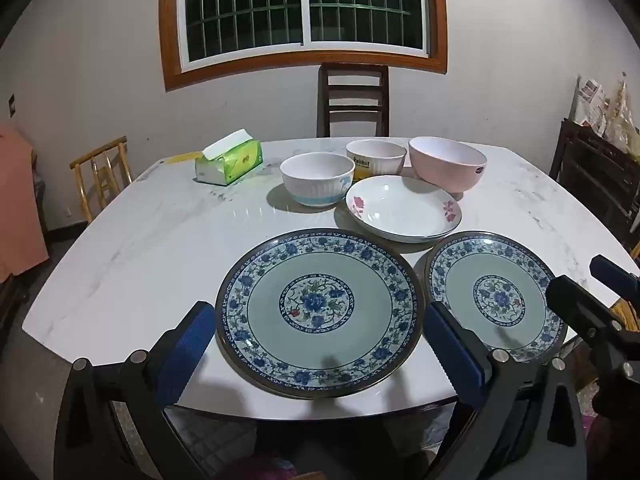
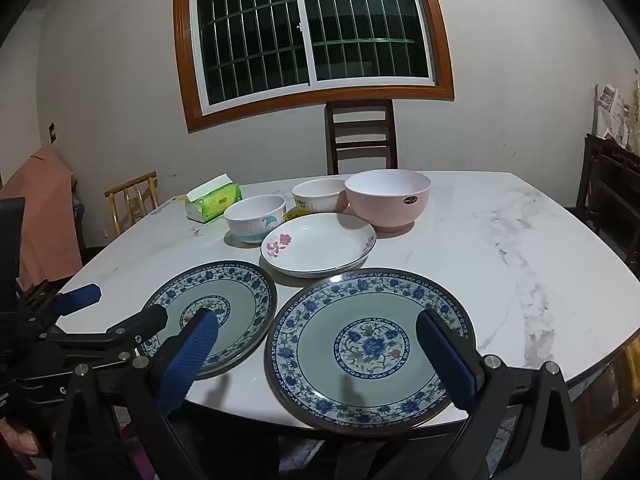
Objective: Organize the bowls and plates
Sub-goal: 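Move both grippers toward the larger blue-patterned plate's rim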
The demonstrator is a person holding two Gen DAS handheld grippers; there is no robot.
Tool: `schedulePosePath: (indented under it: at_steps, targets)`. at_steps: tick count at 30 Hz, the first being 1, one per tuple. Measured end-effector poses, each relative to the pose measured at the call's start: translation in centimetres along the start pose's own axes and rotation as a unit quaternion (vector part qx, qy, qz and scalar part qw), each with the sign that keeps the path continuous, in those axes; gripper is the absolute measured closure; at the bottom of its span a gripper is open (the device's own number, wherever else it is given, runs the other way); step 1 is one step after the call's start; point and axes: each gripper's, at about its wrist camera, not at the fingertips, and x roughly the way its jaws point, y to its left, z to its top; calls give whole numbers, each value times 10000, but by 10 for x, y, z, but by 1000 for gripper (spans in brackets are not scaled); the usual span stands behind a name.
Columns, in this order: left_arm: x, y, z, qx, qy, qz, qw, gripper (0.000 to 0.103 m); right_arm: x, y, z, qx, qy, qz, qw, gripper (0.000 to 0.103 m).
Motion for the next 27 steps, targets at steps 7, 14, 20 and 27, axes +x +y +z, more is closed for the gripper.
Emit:
schedulePosePath:
  at_steps: [7, 14, 20, 27]
  targets:
    - [1, 9, -8, -111, -19, -84, 9999, 0, 0, 4, -4, -102, 3, 148, 9998, 1]
    - [7, 17, -9, -238, 110, 39, 9996, 0, 3, 9, -5, -20, 186, 657, 9977, 1]
    - [8, 36, -7, -488, 267, 154, 9983, 0, 18, 11, 3, 37, 484, 1571, 9864, 1]
    - [18, 66, -5, -842, 554, 77, 9949, 1, 51, 24, 22, -132, 826, 2243, 9709, 4]
